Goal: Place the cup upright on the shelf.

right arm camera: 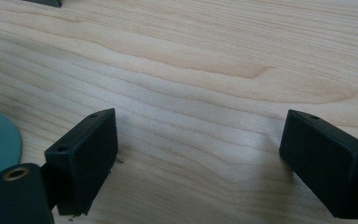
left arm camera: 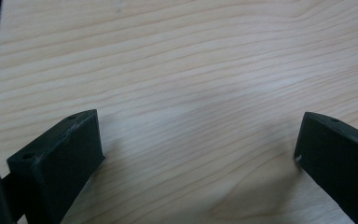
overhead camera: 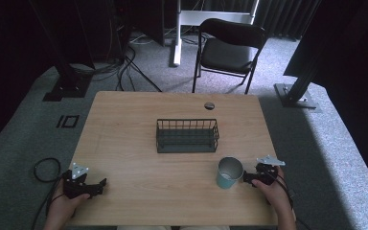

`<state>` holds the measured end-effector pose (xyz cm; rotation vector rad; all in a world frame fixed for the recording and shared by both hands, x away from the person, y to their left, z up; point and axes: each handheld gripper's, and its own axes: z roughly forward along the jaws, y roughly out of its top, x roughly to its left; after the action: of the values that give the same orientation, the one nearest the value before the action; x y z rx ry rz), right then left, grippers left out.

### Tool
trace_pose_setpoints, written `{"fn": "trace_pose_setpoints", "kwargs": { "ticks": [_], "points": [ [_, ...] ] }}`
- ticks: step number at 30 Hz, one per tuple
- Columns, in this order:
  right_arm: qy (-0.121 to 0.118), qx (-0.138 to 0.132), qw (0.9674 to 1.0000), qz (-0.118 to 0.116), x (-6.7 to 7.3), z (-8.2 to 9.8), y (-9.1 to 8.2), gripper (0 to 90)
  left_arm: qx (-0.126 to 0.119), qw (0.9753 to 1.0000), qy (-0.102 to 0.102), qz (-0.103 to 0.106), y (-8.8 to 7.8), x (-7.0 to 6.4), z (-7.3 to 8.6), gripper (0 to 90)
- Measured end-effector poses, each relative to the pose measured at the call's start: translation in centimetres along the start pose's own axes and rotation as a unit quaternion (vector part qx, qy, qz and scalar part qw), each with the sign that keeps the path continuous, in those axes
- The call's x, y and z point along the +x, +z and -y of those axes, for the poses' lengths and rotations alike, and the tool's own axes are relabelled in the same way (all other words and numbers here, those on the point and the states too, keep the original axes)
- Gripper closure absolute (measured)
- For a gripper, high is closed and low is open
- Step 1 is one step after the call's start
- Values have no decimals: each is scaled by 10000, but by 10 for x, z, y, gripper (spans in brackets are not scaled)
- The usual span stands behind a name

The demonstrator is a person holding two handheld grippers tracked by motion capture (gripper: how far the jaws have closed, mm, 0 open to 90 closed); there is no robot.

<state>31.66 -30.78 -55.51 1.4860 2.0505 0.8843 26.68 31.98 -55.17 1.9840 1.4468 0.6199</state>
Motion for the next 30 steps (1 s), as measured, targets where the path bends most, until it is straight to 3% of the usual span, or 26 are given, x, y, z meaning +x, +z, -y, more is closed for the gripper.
{"fn": "trace_pose_setpoints", "kwargs": {
  "ticks": [13,16,21,30],
  "points": [
    [0,0,10000,-1,0,0,0,110,-350,9984,167,404,-7,-17,-18,12],
    [0,0,10000,-1,0,0,0,110,-406,9977,296,465,-7,-23,-22,12],
    [-1,-1,10000,-1,0,0,0,109,-562,9944,552,708,-7,-38,-31,12],
    [-4,-1,10000,-1,0,0,0,109,-640,9895,897,939,-3,-61,-41,12]
  ]
}}
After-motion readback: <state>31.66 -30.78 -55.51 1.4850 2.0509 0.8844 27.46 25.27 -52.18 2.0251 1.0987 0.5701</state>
